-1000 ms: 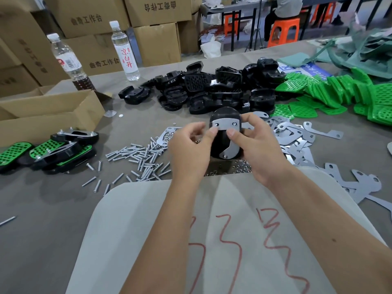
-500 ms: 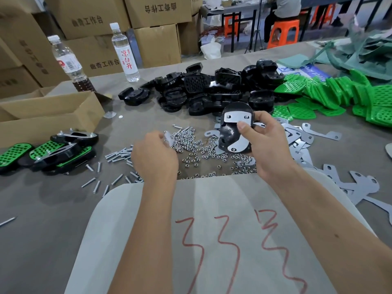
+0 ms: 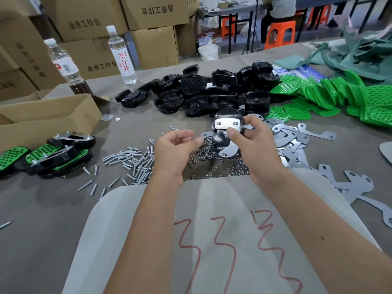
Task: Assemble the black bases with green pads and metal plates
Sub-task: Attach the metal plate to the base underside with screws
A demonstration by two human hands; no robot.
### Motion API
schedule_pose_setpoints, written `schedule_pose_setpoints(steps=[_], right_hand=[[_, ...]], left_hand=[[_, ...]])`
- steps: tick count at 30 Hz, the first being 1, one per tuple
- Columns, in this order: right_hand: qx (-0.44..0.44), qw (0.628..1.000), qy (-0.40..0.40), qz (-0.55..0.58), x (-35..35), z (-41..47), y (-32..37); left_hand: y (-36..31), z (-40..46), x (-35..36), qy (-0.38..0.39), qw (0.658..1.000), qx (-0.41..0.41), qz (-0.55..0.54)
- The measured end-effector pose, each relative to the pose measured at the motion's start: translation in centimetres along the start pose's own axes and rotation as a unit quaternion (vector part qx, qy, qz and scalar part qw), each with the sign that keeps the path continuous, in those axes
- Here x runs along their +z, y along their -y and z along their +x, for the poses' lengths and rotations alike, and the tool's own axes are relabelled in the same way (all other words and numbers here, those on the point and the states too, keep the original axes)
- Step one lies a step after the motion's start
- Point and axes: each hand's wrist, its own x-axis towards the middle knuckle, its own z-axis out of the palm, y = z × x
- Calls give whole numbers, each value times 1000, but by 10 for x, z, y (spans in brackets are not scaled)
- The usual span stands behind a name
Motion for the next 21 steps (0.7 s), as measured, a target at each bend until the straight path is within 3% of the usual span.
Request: schedule_pose_setpoints(steps=[1, 3, 5, 12, 18, 21], right_hand=[[-2, 1000, 0, 2, 0, 0, 0], [-2, 1000, 2, 3, 0, 0, 1], [3, 1000, 1, 8, 0, 0, 1], [27, 998, -2, 48, -1, 4, 0], [41, 999, -2, 25, -1, 4, 0], [47, 999, -14, 19, 0, 4, 2]], left_hand=[[2, 1, -1, -24, 994, 38, 97], [6, -1, -3, -73, 942, 114, 308], [7, -2, -6, -81, 899, 143, 406], [5, 1, -13, -160, 875, 158, 429], [4, 6, -25, -176, 864, 101, 461], [4, 6, -24, -206, 841, 142, 479]])
